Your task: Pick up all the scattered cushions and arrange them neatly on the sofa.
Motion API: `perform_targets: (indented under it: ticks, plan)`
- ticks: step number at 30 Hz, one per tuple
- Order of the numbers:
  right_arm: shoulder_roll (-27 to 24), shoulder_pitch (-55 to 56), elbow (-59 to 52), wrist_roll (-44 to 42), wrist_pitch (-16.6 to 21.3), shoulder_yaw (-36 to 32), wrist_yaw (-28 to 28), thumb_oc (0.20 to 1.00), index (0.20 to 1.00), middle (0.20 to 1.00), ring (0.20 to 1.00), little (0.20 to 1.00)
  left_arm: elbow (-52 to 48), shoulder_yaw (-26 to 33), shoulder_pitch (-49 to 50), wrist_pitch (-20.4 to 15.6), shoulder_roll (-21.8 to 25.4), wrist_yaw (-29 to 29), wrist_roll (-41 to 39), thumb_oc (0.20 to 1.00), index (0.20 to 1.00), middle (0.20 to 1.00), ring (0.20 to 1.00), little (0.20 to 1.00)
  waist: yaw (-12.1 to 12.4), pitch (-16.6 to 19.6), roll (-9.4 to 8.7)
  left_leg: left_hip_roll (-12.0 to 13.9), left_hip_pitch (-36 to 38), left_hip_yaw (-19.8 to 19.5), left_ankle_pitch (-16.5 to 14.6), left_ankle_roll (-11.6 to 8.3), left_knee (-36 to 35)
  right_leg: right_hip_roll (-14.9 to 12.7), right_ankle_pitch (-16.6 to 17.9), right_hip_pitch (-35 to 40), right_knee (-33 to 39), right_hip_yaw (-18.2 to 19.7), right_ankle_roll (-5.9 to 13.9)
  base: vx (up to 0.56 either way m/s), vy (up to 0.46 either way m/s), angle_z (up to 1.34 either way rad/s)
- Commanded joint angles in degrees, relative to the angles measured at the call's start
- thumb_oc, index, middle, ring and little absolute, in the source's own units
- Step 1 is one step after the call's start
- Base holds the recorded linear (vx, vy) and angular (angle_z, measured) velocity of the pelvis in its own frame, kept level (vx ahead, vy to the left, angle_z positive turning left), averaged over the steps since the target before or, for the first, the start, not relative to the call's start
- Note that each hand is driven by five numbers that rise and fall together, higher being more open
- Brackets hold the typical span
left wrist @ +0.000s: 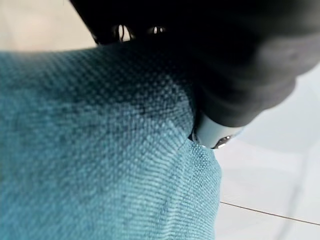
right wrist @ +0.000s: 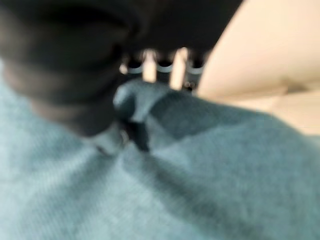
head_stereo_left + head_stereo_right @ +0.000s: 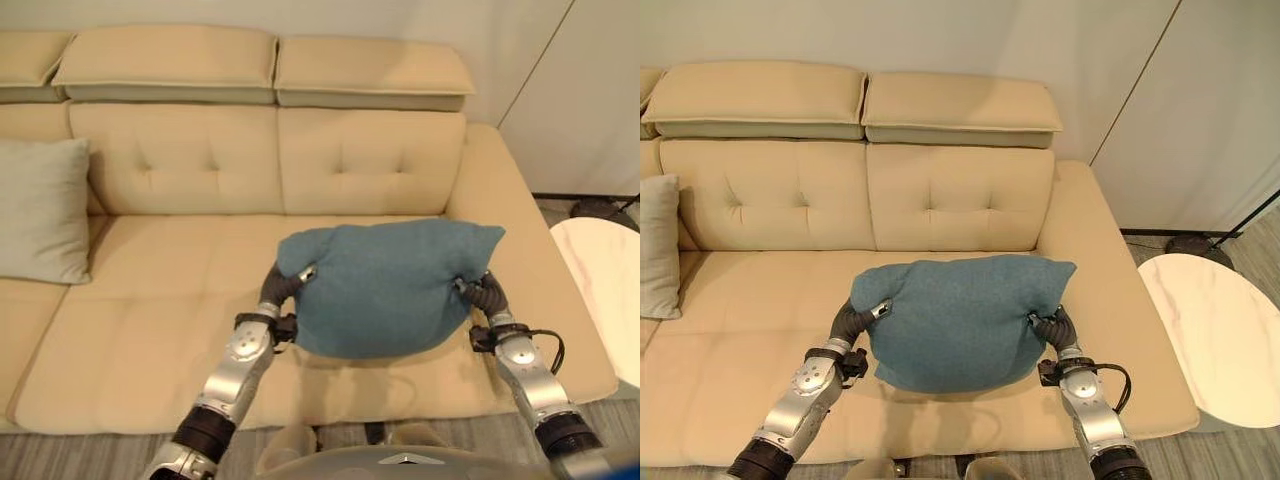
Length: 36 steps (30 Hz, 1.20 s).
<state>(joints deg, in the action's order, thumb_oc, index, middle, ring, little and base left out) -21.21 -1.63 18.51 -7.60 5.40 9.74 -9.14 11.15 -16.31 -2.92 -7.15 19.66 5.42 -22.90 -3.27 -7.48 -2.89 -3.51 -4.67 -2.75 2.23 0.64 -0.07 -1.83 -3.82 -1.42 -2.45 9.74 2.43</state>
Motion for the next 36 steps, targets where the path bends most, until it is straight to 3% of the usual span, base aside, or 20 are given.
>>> perform_targets:
  ticks: [1, 15, 21, 29, 36]
  plan:
    - [-1.0, -4.8, -5.1, -0.7, 4.6, -4.5, -2.5, 0.2, 0.2, 0.2, 0.2, 0.2, -8.0, 4.7, -2.7, -7.4, 2.0, 2.0, 1.6, 0.2, 0.2, 0.2, 0.2, 0.2, 1.5, 4.3, -2.94, 2.9, -2.0, 1.6, -9.4, -1.14, 9.3, -3.0, 3.6, 1.0, 2.2, -0.4, 3.61, 0.04, 0.03, -0.17]
    - [-4.6, -18.3, -7.7, -0.9, 3.8, -1.4, -6.6, 0.2, 0.2, 0.2, 0.2, 0.2, -8.8, 4.0, -16.4, -8.5, 4.2, 8.9, 3.2, 0.2, 0.2, 0.2, 0.2, 0.2, 2.5, 4.8, -2.47, 3.2, 0.5, 1.7, -7.7, -1.26, 3.4, -3.8, 5.4, 1.4, 6.2, -2.0, 4.33, 0.02, -0.003, 0.0]
    - [-5.6, -29.6, -0.7, -3.6, 2.2, 3.3, -9.3, 0.2, 0.2, 0.2, 0.2, 0.2, -0.6, 0.6, -28.6, -8.3, 6.3, 12.3, 1.9, 0.2, 0.2, 0.2, 0.2, 0.2, 2.9, 2.5, -2.06, 3.1, -2.9, 0.8, -6.9, -1.69, 3.5, -3.6, 5.8, -1.4, 6.2, -3.4, 4.24, -0.05, -0.037, 0.15]
    - [-8.9, -49.9, 12.5, -6.2, 2.3, 10.2, -13.3, 0.2, 0.2, 0.2, 0.2, 0.2, 14.4, -5.3, -49.5, -9.8, 11.9, 16.7, 1.5, 0.2, 0.2, 0.2, 0.2, 0.2, 2.0, -1.5, -1.31, 2.4, -14.3, -0.5, -5.1, -2.25, 6.5, -2.9, 6.4, -12.9, 1.8, -3.8, 3.9, -0.08, -0.012, 0.02]
    - [-9.2, -58.6, 19.4, -6.7, 2.1, 14.9, -14.1, 0.2, 0.2, 0.2, 0.2, 0.2, 21.9, -8.5, -57.0, -9.8, 13.1, 17.5, 0.0, 0.2, 0.2, 0.2, 0.2, 0.2, 1.9, -3.4, -0.94, 2.1, -18.0, -0.7, -3.9, -2.73, 6.1, -3.4, 6.9, -17.3, 1.2, -4.0, 4.27, 0.01, 0.006, 0.0]
